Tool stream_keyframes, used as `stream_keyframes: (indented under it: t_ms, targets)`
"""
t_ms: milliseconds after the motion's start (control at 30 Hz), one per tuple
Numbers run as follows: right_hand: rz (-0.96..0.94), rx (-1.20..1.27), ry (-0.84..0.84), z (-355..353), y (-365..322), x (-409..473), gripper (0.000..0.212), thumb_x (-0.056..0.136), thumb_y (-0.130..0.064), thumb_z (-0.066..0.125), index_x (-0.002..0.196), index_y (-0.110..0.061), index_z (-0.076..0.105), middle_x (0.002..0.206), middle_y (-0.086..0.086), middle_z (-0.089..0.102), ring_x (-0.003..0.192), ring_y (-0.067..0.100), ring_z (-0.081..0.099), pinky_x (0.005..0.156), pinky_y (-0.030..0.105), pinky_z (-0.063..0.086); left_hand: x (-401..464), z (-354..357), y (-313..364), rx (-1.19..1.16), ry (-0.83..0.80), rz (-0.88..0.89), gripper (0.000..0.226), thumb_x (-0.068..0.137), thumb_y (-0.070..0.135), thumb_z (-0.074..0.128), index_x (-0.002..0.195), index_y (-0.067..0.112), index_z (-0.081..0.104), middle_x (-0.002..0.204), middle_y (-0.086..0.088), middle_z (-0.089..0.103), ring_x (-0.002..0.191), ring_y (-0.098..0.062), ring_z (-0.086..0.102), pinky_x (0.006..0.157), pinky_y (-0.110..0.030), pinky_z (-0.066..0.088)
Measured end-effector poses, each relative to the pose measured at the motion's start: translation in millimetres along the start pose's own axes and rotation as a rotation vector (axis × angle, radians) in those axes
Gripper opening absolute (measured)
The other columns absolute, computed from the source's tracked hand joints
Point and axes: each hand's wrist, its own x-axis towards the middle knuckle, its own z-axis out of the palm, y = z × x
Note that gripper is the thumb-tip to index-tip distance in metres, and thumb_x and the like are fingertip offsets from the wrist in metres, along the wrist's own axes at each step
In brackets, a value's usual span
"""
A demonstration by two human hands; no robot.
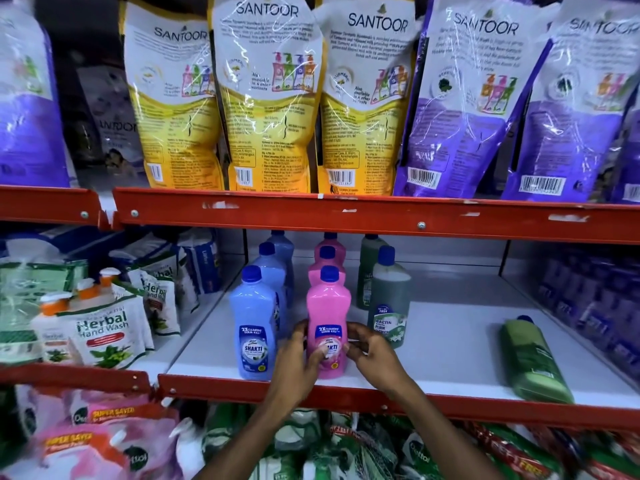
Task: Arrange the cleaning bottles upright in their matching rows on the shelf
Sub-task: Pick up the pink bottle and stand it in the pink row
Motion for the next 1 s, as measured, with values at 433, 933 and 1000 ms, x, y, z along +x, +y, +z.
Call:
stream_keyframes:
  t_ms: [433,933,1000]
  targets:
    - [0.009,-0.01,0.078,13,2,-24,0.033,0.09,-0.007,0.061,0.121,-0.017,0.063,0.109,-0.007,0.071,0.1,0.001,0.065,0.084,0.012,0.052,-17,-5,-6,-0.031,-0.045,0.033,0.043,0.094,0.016,0.059,0.135,0.018,0.045,0.109,0.007,0.063,0.101,-0.014,0.067,0.09,-0.037,0.059]
    - [-0.214,-0.829,0.444,-79,5,-78,0.058,0.1,-0.029,0.034,0.153,-0.023,0.011,0.164,0.005,0.0,0.151,0.024,-0.01,0.123,0.054,0.0,-50,35,67,0.571,0.098,0.514,0.071,0.097,0.047,0.041,0.155,0.017,0.015,0.166,-0.009,0.01,0.155,-0.028,0.001,0.123,-0.06,0.008]
    - [-0.135,-0.919,0.472,-109,15,-84,0.058,0.1,-0.032,0.033,0.153,-0.023,0.011,0.164,0.008,-0.003,0.15,0.031,-0.012,0.12,0.062,0.0,-46,59,86,0.612,0.038,0.522,0.073,0.097,0.051,0.039,0.156,0.019,0.01,0.167,-0.007,0.004,0.155,-0.03,-0.004,0.122,-0.063,0.004]
